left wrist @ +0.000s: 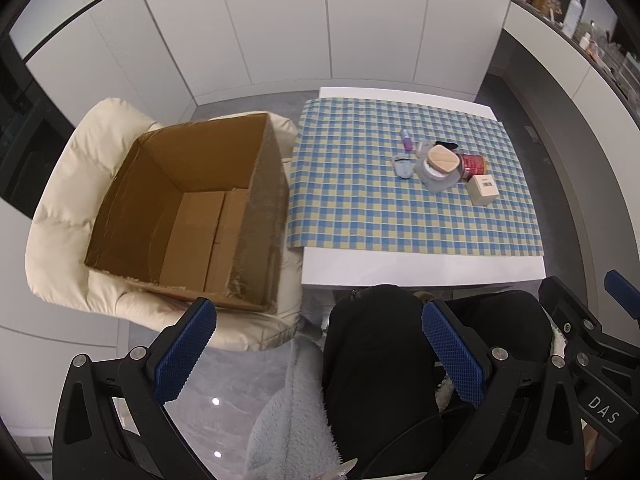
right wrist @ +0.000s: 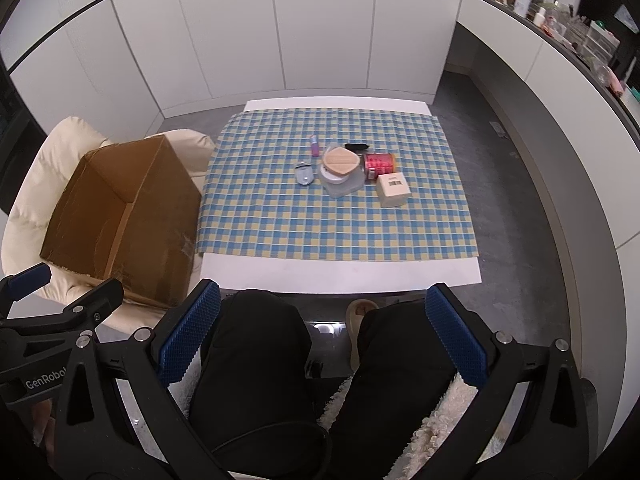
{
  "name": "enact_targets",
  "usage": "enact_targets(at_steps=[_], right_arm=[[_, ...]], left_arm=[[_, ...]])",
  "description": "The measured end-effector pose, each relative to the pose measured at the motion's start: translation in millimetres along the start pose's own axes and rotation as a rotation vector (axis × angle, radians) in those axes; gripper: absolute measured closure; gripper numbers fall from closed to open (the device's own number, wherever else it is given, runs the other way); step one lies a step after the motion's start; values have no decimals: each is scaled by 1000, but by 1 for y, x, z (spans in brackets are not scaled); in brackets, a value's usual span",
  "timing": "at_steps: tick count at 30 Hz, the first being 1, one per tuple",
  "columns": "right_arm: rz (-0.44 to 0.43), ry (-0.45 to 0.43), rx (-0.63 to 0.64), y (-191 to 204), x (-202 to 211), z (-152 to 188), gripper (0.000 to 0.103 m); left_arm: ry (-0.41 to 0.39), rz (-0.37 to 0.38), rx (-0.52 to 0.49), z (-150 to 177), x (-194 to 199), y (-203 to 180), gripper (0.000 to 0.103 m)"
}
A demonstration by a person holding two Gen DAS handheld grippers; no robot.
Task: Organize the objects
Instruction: 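Move both tools toward the items on the checked tablecloth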
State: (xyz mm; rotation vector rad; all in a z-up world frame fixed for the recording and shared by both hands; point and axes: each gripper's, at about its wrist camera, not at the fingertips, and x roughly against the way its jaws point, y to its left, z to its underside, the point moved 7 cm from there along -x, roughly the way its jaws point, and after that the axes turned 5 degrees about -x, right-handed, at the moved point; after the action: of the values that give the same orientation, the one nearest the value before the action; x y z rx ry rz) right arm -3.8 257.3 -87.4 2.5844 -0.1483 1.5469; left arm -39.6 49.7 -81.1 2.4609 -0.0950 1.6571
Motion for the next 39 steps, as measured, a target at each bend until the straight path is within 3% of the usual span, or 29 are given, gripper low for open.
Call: enact_targets(at_steps=[23,33,39], right_arm=[[33,-2,-232,-119,1,-2,0],[22,-27,-282,-159,-1,-11,0],[41,-39,-291,-177,-3,-17,0]], left_arm=[[-53,2,-160,-40,14,-99,0],[-54,19,-115,-59,14,-133,0],[-82,68,-122,-64,15,-154,0]])
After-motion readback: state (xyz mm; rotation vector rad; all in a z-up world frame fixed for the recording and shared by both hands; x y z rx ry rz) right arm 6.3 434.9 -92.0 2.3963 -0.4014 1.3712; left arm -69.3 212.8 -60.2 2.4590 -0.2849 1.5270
